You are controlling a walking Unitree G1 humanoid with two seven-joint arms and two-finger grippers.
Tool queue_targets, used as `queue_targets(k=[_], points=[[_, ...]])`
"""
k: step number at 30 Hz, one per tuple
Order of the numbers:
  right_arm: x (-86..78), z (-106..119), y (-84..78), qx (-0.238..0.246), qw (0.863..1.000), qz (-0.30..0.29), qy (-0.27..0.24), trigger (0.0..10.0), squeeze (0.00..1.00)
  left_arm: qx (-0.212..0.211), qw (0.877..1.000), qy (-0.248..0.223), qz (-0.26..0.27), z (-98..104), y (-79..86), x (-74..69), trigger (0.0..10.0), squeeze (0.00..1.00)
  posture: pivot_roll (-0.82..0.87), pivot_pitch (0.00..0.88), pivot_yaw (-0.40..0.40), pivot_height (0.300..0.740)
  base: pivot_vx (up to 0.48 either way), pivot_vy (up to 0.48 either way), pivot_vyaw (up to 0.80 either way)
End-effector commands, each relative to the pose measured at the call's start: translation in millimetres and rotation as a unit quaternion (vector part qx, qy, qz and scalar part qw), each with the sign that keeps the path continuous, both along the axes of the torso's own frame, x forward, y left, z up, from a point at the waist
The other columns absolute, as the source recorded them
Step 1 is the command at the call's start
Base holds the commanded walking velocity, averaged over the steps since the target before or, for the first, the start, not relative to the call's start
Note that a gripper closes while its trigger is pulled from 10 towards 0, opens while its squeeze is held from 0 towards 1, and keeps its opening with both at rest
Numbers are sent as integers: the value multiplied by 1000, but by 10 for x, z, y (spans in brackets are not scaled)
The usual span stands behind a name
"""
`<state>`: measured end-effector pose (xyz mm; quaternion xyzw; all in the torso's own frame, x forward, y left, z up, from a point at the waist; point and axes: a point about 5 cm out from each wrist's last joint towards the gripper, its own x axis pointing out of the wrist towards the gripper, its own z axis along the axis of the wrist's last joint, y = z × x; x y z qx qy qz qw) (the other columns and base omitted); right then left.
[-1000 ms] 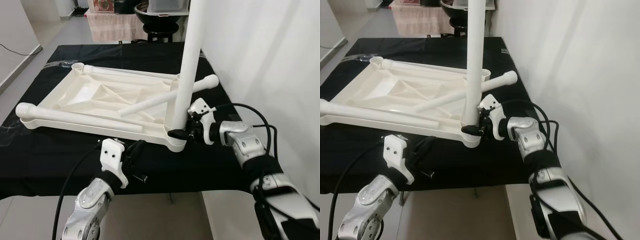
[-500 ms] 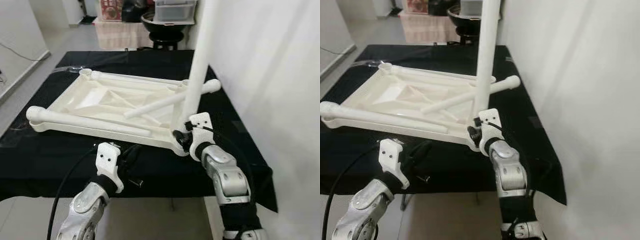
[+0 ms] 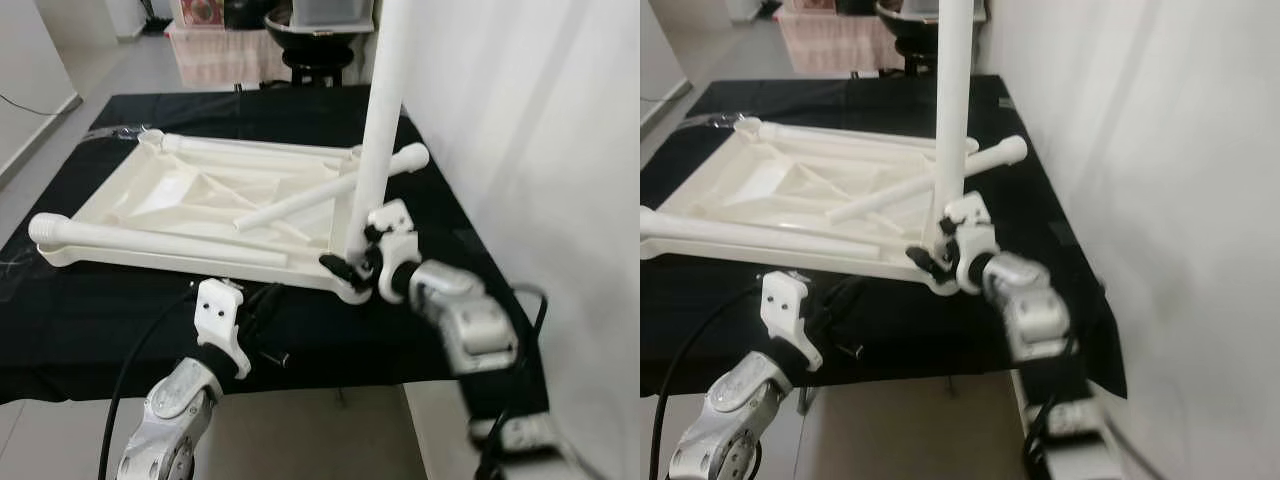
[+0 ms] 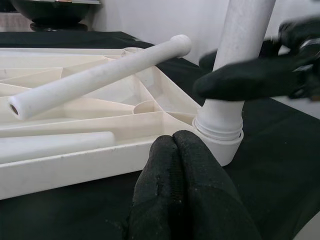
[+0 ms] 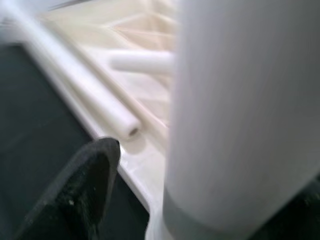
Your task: Building children table
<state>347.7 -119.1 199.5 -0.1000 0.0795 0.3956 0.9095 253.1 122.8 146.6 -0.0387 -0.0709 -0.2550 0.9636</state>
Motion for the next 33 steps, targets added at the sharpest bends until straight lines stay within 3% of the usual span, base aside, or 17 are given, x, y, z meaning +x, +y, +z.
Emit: queue_targets(k=[1,3,8,9,11,12,13,14,25,28,29,31,32,33], points=[[-39,-45,112,7,998,56,10,10000,0,3,1000,6,-2,-33,-14,-7,10000,0,17,98,-43,740,0,0,0],[-5,-17,98,-8,997,81,-7,10000,0,2,1000,6,-1,-32,-16,-6,10000,0,18,96,-45,740,0,0,0],[61,-26,101,-22,993,113,5,10000,0,1,1000,6,-1,-32,-24,-15,10000,0,25,98,-49,740,0,0,0],[150,-64,86,-37,992,115,21,7647,0,1,1000,6,-1,-30,-33,-31,10000,0,35,106,-51,740,0,0,0],[175,-78,81,-40,992,115,27,7647,0,0,1000,6,-1,-29,-35,-38,10000,0,35,107,-51,740,0,0,0],[193,-112,70,-42,991,120,43,1529,0,0,1000,7,-1,-29,-39,-49,10000,0,39,111,-51,740,0,0,0],[198,-133,62,-42,990,125,53,1529,0,0,1000,7,-1,-28,-42,-56,10000,0,40,112,-51,740,0,0,0],[211,-153,49,-42,990,124,58,0,0,-1,1000,7,-2,-28,-46,-66,10000,0,44,116,-50,740,0,0,0],[287,-205,-54,-36,989,124,70,0,0,-3,1000,13,-6,-28,-60,-130,10000,0,53,133,-45,740,0,0,0],[300,-228,-125,-38,992,97,69,0,0,-4,1000,15,-9,-27,-58,-148,10000,0,47,144,-49,740,0,0,0],[294,-284,-181,-42,995,47,71,0,0,-3,1000,15,-9,-21,-53,-160,10000,0,49,157,-64,740,0,0,0],[285,-322,-221,-46,996,12,74,0,0,-3,1000,15,-8,-17,-48,-167,10000,0,49,157,-64,740,0,0,0],[259,-409,-212,-21,993,-89,77,0,0,-2,1000,15,-6,-12,-30,-174,10000,0,40,164,-66,740,0,0,0],[259,-409,-212,-21,993,-89,77,0,0,-2,1000,15,-6,-12,-30,-174,10000,0,40,164,-66,740,0,0,0]])
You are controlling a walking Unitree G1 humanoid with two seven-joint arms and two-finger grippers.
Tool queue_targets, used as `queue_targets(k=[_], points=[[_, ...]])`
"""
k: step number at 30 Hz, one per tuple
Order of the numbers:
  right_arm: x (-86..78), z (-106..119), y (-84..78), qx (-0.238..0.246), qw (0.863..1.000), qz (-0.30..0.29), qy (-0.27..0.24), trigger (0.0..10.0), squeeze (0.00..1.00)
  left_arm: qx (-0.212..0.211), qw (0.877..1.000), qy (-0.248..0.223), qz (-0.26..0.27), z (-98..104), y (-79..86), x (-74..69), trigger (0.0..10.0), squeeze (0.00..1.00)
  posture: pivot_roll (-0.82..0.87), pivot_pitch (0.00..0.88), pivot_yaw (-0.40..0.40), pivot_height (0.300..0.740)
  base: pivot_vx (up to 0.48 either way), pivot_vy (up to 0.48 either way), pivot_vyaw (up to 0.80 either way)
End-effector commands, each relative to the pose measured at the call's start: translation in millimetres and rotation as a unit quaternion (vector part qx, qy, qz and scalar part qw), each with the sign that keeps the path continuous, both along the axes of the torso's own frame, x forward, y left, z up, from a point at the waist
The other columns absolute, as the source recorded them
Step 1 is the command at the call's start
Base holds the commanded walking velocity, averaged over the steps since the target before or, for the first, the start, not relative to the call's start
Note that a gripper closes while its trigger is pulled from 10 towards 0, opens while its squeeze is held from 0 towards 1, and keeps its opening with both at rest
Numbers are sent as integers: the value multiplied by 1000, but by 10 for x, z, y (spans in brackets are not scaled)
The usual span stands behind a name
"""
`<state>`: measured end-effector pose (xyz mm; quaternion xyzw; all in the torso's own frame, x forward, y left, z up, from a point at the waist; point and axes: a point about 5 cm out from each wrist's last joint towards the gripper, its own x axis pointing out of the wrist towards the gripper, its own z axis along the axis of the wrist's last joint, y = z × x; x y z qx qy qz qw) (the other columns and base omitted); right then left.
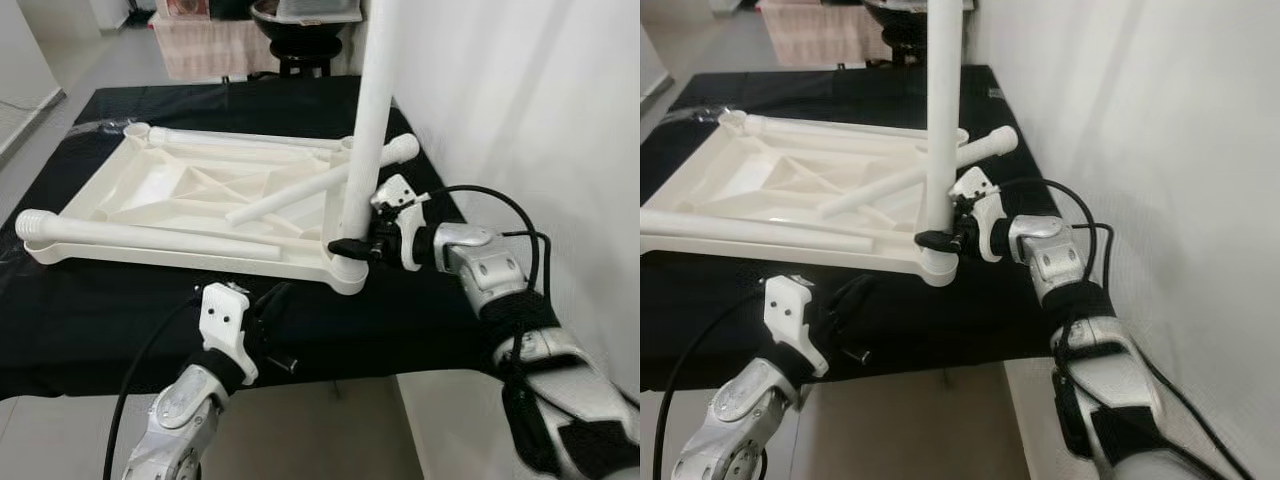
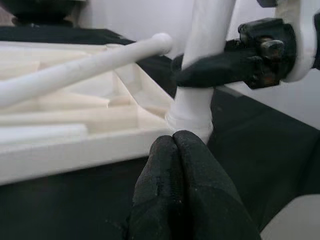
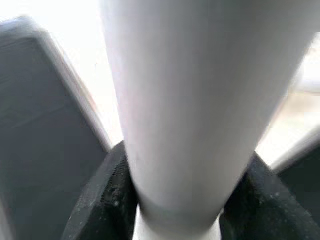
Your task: Building children table
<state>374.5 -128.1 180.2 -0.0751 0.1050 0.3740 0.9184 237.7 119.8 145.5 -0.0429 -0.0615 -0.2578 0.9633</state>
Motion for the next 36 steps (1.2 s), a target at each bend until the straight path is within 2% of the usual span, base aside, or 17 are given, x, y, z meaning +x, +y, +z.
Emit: queue_targets(k=[1,2,4,7,13,14,15,17,18,21,22,23,24,27,28,31,36], points=[[-214,-362,-43,-16,984,-162,68,0,0,1,1000,4,-1,8,18,-21,10000,0,42,170,-64,740,0,0,0],[-214,-362,-43,-16,984,-162,68,0,0,1,1000,4,-1,8,18,-21,10000,0,42,170,-64,740,0,0,0],[-616,-469,144,9,968,-238,79,0,0,5,1000,4,2,14,55,3,10000,0,27,165,-22,740,0,0,0],[-649,-466,201,8,969,-237,68,0,0,7,1000,5,1,12,63,24,10000,0,31,157,-17,740,0,0,0],[-415,-434,212,-19,972,-230,47,627,0,13,1000,5,-2,-5,66,82,10000,0,36,134,-28,740,0,0,0],[-398,-403,224,-13,975,-217,47,10000,0,13,1000,4,3,-3,65,89,10000,0,33,125,-33,740,0,0,0],[-381,-364,234,-2,979,-201,45,10000,875,12,1000,2,6,-2,64,96,10000,0,32,123,-34,740,0,0,0],[-405,-320,250,4,979,-198,45,10000,875,11,1000,1,9,-1,63,100,10000,0,32,123,-34,740,0,0,0],[-391,-243,250,18,982,-181,42,10000,1000,10,1000,1,10,-1,56,107,10000,0,29,117,-37,740,0,0,0],[-364,-58,253,27,992,-123,14,10000,1000,9,1000,1,8,-5,45,115,10000,0,26,114,-36,740,0,0,0],[-315,49,229,37,995,-94,-5,10000,933,8,1000,2,6,-7,35,119,10000,0,24,111,-33,740,0,0,0],[-276,124,207,37,998,-55,-21,10000,0,7,1000,2,3,-10,25,122,10000,0,19,109,-34,740,0,0,0],[-276,124,207,37,998,-55,-21,10000,0,7,1000,2,3,-10,25,122,10000,0,19,109,-34,740,0,0,0],[-230,169,176,20,998,45,-40,10000,0,5,1000,2,-3,-13,2,127,10000,0,21,107,-38,740,0,0,0],[-230,169,176,20,998,45,-40,10000,0,5,1000,2,-3,-13,2,127,10000,0,21,107,-38,740,0,0,0],[-242,113,171,6,992,120,-29,10000,0,4,1000,1,-2,-12,-10,128,10000,0,25,107,-40,740,0,0,0],[-159,102,184,4,990,142,-17,10000,0,3,1000,1,0,-12,-18,124,10000,0,27,108,-44,740,0,0,0]])
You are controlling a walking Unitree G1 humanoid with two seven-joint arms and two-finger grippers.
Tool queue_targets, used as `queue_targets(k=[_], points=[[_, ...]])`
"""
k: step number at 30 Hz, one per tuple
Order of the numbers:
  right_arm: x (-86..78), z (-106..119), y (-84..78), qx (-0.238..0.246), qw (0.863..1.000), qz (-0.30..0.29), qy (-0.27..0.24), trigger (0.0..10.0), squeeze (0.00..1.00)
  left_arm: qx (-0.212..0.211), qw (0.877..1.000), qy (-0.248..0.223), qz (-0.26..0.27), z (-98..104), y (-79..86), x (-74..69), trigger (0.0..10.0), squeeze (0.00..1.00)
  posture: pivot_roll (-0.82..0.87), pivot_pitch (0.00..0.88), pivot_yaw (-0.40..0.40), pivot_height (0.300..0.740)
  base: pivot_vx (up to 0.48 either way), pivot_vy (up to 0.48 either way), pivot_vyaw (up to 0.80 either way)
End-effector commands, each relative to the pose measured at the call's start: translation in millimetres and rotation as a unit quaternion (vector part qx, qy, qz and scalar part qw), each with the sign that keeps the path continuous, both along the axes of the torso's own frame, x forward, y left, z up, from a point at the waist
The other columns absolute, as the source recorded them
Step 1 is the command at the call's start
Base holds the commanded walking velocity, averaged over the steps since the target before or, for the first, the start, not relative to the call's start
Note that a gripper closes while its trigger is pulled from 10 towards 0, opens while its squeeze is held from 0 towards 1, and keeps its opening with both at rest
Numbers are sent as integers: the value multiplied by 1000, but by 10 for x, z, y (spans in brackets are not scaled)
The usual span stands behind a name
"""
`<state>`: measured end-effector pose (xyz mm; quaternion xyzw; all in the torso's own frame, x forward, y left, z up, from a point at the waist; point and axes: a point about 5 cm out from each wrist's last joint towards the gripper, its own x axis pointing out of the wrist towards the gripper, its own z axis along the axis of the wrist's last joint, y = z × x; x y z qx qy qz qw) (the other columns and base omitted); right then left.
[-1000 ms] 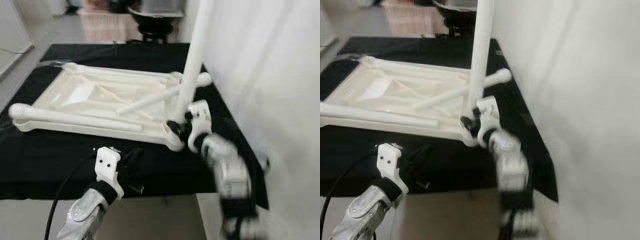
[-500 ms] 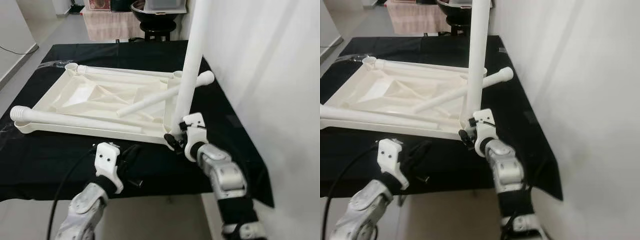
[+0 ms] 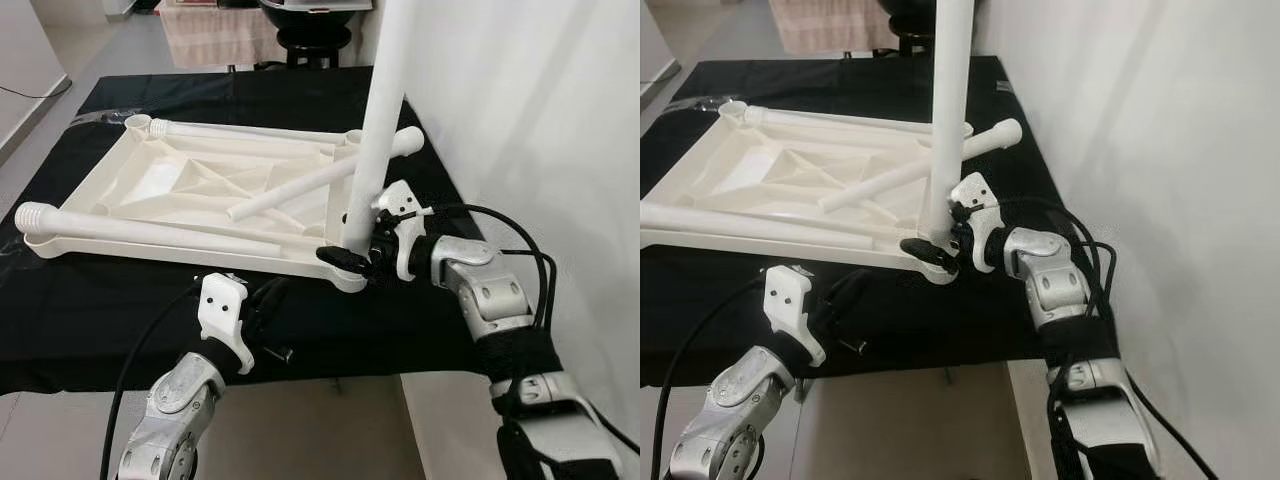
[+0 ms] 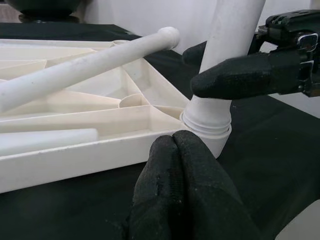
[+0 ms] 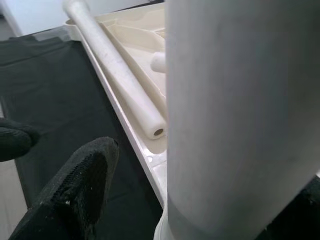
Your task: Building children table
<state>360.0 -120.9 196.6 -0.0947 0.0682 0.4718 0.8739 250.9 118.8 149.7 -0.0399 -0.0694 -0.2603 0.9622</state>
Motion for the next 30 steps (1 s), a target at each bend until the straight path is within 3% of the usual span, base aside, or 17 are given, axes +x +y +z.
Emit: queue_targets(k=[1,2,3,4,5,12,17,20,21,22,23,24,25,26,27,29,30], points=[[-13,-62,112,-1,999,31,12,10000,0,2,1000,9,2,-54,-8,-9,10000,0,27,108,-44,740,0,0,0],[30,-46,118,4,999,37,15,10000,0,1,1000,9,2,-56,-11,-12,10000,0,26,109,-45,740,0,0,0],[57,-32,123,14,998,51,21,2196,0,1,1000,10,2,-58,-14,-18,10000,0,27,112,-41,740,0,0,0],[57,-32,123,14,998,51,21,2196,0,1,1000,10,2,-58,-14,-18,10000,0,27,112,-41,740,0,0,0],[76,-23,123,21,997,66,25,0,0,0,1000,10,1,-59,-15,-23,10000,0,28,113,-41,740,0,0,0],[69,-69,72,19,994,104,29,0,0,0,1000,13,0,-61,-14,-46,10000,0,34,122,-39,740,0,0,0],[33,-121,-21,20,996,86,26,0,0,-1,1000,14,0,-59,-6,-56,10000,0,27,128,-29,740,0,0,0],[10,-171,-124,10,999,45,22,0,0,-1,1000,14,-1,-57,-1,-59,10000,0,24,132,-30,740,0,0,0],[0,-202,-160,12,1000,6,21,0,0,-1,1000,14,-2,-57,5,-61,10000,0,20,134,-31,740,0,0,0],[0,-202,-160,12,1000,6,21,0,0,-1,1000,14,-2,-57,5,-61,10000,0,20,134,-31,740,0,0,0],[-14,-262,-177,13,999,-46,25,0,0,-1,1000,15,-2,-54,15,-62,10000,0,11,139,-31,740,0,0,0],[-45,-345,-175,15,994,-108,29,0,0,-2,1000,15,-2,-52,24,-62,10000,0,9,140,-31,740,0,0,0],[-107,-447,-148,45,973,-225,36,0,0,-2,1000,15,-3,-50,34,-59,10000,0,3,143,-25,740,0,0,0],[-107,-447,-148,45,973,-225,36,0,0,-2,1000,15,-3,-50,34,-59,10000,0,3,143,-25,740,0,0,0],[-295,-623,-54,42,959,-277,46,0,0,-2,1000,15,-3,-48,42,-53,10000,0,-3,146,-20,740,0,0,0],[-295,-623,-54,42,959,-277,46,0,0,-2,1000,15,-3,-48,42,-53,10000,0,-3,146,-20,740,0,0,0],[-431,-602,46,8,955,-297,-15,0,0,1,1000,15,-4,-51,58,-38,10000,0,-8,142,-5,740,0,0,0]])
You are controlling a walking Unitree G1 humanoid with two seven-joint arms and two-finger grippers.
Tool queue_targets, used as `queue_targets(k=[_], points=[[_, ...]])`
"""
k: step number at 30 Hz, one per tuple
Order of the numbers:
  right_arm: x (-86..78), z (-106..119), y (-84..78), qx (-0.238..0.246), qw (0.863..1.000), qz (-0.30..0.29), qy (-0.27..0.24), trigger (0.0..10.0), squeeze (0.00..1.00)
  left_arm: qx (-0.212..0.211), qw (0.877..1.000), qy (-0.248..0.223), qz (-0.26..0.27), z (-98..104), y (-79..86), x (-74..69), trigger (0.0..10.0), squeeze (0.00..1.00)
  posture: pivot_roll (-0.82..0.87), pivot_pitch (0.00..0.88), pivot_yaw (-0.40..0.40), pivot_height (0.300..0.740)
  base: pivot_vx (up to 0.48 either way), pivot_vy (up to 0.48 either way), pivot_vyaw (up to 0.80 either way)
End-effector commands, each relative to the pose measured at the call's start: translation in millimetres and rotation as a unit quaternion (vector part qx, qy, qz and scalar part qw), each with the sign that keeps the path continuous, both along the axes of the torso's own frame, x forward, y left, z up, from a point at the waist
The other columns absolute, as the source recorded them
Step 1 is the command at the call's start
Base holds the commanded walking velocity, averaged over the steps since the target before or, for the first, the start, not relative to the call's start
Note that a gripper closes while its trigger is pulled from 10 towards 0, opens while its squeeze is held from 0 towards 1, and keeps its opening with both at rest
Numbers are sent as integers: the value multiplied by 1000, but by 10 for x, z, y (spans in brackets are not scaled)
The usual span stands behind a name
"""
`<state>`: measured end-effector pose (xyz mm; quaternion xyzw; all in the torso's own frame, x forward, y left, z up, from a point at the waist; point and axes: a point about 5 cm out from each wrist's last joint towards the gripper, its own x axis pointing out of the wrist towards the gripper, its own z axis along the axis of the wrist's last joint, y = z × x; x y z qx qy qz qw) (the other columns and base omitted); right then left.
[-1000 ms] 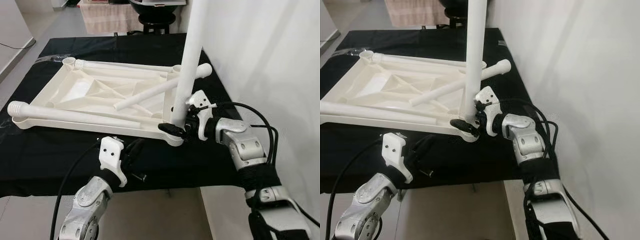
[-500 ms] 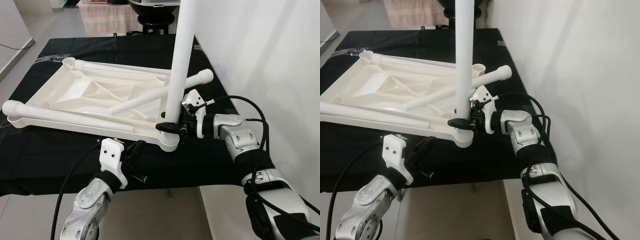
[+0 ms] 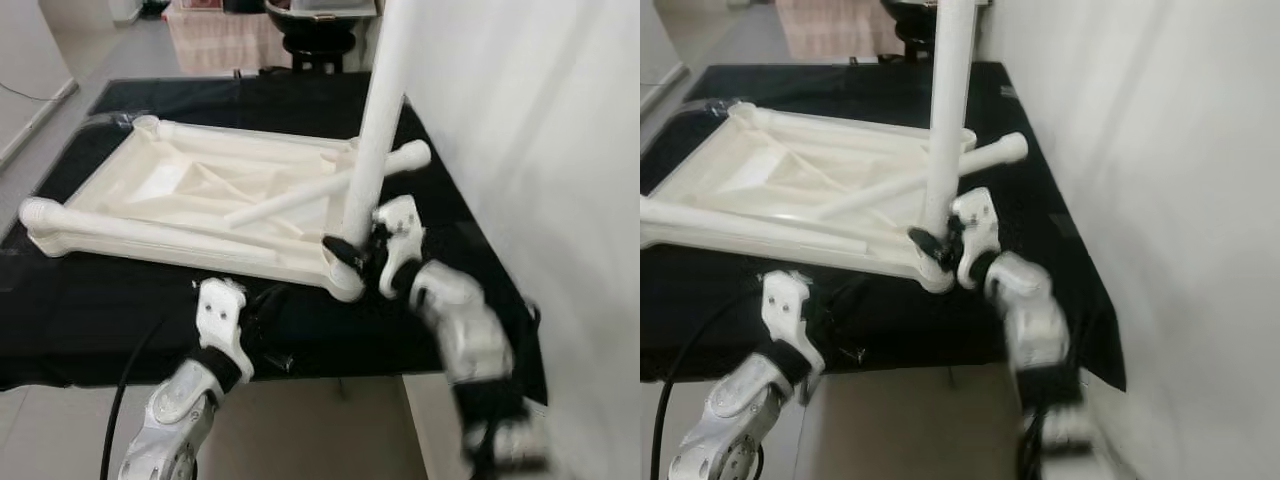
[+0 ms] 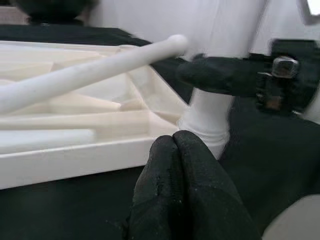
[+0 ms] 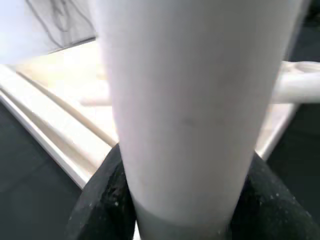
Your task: Building children table
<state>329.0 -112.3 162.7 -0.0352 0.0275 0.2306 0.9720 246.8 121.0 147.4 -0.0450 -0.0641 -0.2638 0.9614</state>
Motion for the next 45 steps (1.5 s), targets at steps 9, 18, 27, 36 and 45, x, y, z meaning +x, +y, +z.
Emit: queue_targets(k=[9,18,27,36,45], points=[[-26,-278,-41,-14,998,-18,66,10000,0,1,1000,9,7,-36,40,35,10000,0,-12,124,-7,740,0,0,0],[25,159,12,3,985,172,21,10000,0,-1,1000,7,4,-26,14,39,10000,0,-3,125,-16,740,0,0,0],[198,561,-125,-74,927,368,-12,10000,0,-4,1000,7,3,-13,0,5,10000,0,17,139,-28,740,0,0,0],[358,475,-98,-78,903,419,53,10000,0,-4,1000,10,1,0,-14,-55,10000,0,69,169,-27,740,0,0,0],[435,496,-96,-47,898,433,59,0,0,-2,1000,17,-2,3,-25,-114,10000,0,95,189,-24,740,0,0,0]])
